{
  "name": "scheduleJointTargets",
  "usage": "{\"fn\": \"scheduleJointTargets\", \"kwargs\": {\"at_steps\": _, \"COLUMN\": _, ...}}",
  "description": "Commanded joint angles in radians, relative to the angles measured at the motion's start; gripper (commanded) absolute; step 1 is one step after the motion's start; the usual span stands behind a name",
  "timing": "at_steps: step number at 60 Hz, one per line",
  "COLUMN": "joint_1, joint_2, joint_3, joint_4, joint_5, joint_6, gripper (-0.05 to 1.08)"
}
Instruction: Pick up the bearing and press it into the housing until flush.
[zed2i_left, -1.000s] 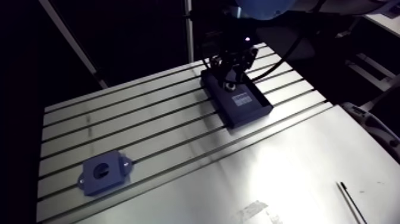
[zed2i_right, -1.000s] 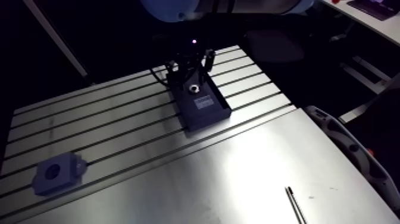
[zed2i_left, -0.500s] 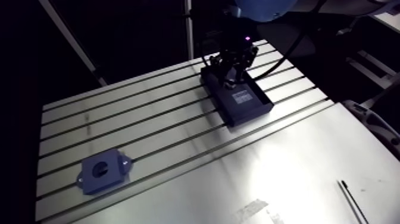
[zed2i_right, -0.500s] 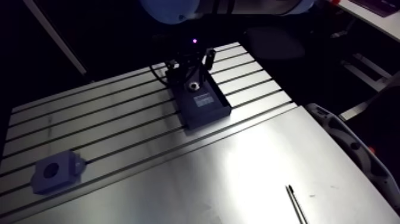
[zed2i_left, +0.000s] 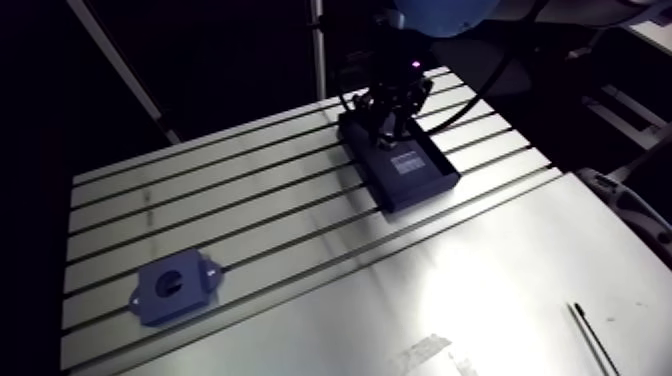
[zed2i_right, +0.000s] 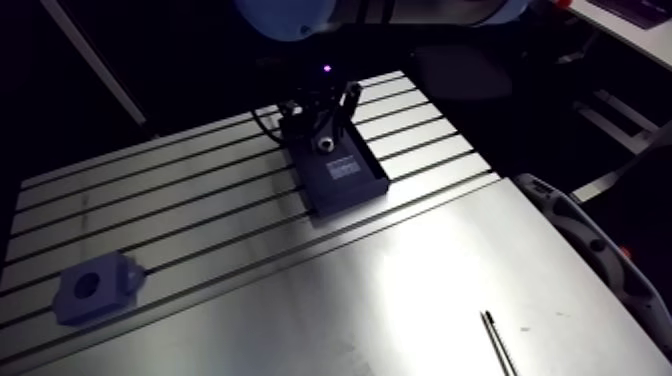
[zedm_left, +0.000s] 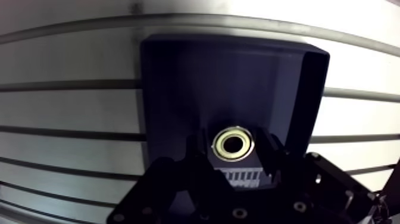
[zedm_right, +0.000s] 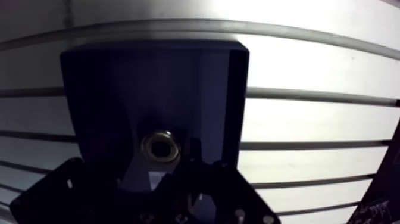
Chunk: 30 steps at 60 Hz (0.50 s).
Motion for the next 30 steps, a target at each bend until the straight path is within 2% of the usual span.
{"fn": "scheduleJointTargets", "kwargs": {"at_steps": 1, "joint_1": 0.002, "joint_2": 0.001, "joint_3": 0.0, "joint_4": 0.0, "joint_5": 0.0, "joint_6": 0.0, "gripper": 0.47}}
{"fn": "scheduleJointTargets", "kwargs": {"at_steps": 30, "joint_1": 0.003, "joint_2": 0.001, "joint_3": 0.0, "joint_4": 0.0, "joint_5": -0.001, "joint_6": 0.0, "gripper": 0.48}}
